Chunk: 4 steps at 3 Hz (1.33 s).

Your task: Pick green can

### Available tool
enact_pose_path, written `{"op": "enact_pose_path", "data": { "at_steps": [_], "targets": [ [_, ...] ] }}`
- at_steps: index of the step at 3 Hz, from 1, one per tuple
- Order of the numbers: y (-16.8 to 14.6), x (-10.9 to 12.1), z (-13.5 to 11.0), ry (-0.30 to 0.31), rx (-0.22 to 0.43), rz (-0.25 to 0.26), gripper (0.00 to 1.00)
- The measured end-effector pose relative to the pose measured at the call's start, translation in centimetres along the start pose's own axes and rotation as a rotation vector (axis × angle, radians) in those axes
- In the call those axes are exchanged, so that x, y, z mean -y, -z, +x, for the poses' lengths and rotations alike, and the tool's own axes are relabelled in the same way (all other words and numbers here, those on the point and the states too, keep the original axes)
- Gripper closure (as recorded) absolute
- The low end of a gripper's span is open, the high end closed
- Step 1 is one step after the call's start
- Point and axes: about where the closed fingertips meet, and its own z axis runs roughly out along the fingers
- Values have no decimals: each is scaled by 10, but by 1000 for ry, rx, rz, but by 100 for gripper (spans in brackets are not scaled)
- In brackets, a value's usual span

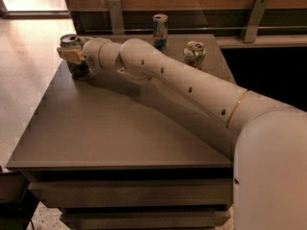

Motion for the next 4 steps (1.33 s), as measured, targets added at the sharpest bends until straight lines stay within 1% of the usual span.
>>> {"op": "enact_pose_path", "data": {
  "at_steps": [1,2,3,4],
  "targets": [
    [1,-2,-15,8,17,-34,100],
    [4,-2,-39,28,38,-72,100],
    [6,2,-66,55,87,-105,100],
    [10,3,-97,102,144,-124,100]
  ]
}}
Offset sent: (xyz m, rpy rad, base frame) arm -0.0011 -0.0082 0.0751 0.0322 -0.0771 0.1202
